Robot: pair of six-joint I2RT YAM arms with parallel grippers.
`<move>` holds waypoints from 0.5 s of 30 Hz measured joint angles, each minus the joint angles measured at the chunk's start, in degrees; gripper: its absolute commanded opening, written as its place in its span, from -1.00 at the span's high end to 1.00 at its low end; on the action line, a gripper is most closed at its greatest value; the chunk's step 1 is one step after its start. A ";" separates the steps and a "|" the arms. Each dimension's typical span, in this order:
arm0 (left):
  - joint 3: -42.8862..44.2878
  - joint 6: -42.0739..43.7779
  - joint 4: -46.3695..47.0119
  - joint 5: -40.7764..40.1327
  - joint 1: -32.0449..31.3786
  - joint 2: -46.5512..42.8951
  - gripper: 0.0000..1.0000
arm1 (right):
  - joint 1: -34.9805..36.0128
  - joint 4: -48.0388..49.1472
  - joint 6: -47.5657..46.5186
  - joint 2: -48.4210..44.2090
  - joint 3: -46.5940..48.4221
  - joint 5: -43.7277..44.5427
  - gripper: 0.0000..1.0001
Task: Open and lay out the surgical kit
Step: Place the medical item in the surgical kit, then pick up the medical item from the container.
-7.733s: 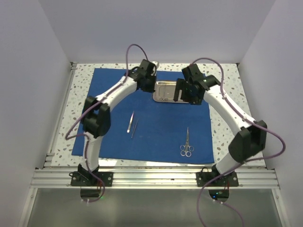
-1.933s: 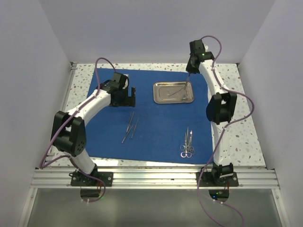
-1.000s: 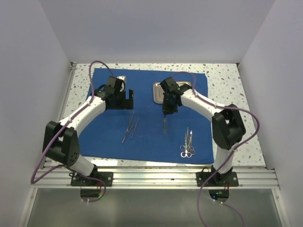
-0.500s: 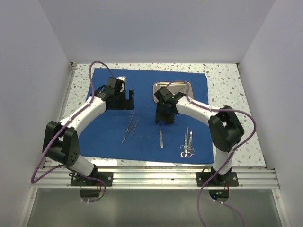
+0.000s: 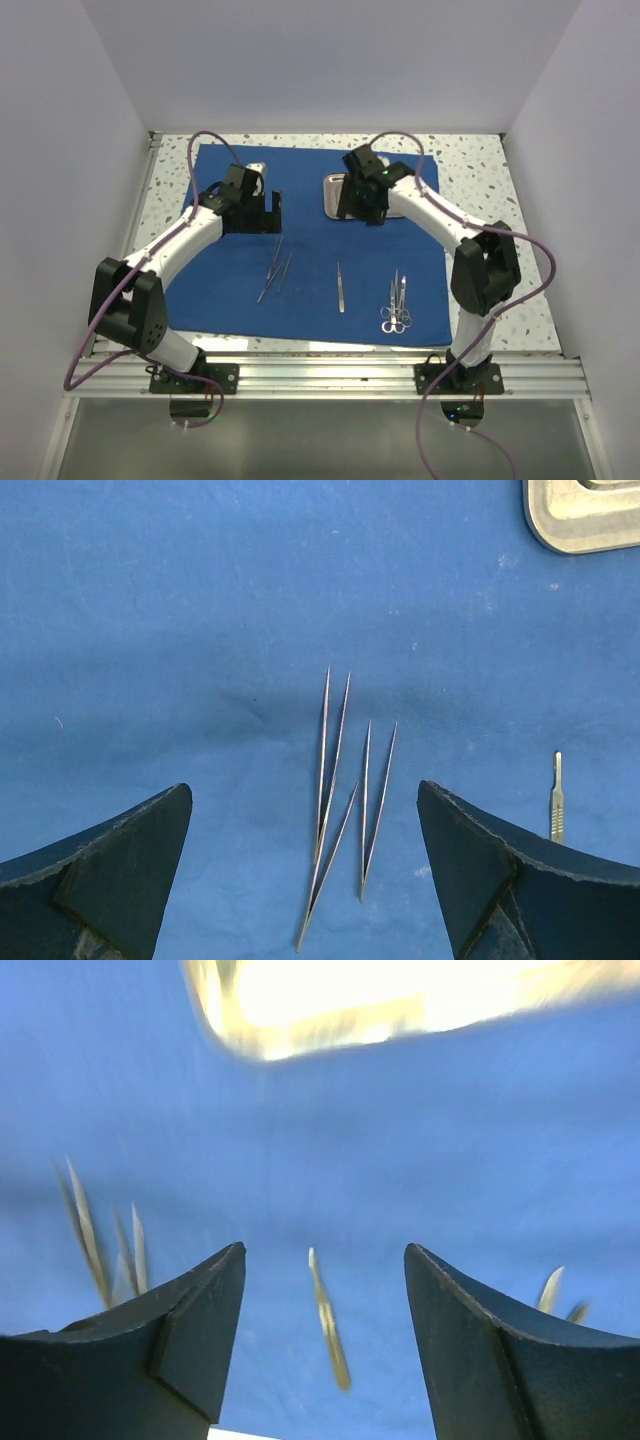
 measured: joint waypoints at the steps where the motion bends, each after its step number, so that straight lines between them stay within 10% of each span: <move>1: 0.00 0.00 -0.02 0.00 0.00 -0.02 -0.96 | -1.46 -0.07 -0.37 0.31 1.73 0.09 -0.34; 15: 0.15 0.00 -0.37 -0.28 0.00 0.17 -0.96 | -16.63 -6.62 -5.88 30.53 45.38 5.92 -0.21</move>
